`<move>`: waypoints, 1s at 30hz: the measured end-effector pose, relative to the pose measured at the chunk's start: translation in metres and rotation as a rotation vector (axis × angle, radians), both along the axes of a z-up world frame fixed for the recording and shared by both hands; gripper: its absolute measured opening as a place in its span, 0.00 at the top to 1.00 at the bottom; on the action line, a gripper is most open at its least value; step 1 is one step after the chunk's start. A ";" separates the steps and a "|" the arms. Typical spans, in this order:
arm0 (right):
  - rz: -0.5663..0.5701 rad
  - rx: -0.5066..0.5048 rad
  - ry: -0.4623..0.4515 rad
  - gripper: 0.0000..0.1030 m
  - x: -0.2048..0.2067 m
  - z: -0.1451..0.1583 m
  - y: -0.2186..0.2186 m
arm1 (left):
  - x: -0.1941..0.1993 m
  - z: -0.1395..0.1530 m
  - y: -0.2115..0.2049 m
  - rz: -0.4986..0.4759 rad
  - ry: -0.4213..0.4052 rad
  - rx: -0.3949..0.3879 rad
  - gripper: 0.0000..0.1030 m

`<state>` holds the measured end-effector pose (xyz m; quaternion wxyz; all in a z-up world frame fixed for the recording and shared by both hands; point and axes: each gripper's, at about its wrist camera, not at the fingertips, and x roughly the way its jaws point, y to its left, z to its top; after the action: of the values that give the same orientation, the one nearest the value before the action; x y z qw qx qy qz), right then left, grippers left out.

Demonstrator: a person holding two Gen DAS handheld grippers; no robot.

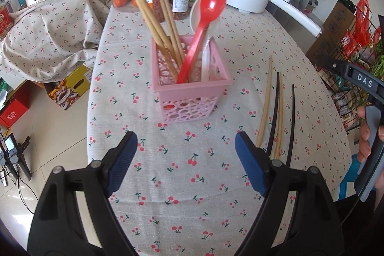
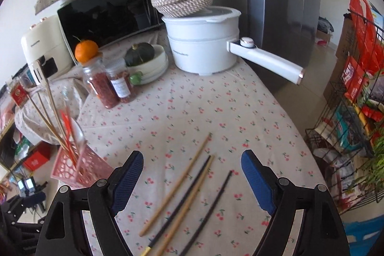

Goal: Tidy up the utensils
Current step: 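Open the right gripper to drop the red spoon into the pink basket, then move both grippers to the loose chopsticks on the tablecloth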

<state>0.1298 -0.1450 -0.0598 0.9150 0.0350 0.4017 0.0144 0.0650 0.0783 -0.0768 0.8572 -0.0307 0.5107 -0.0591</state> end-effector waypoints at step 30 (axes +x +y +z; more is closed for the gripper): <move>0.121 -0.123 0.529 0.45 0.018 -0.118 -0.012 | 0.015 -0.026 -0.065 -0.124 0.128 0.061 0.19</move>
<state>0.1477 -0.1568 -0.1779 0.7762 -0.0422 0.6281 0.0350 0.0803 0.0131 -0.1030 0.8179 0.0233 0.5670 -0.0947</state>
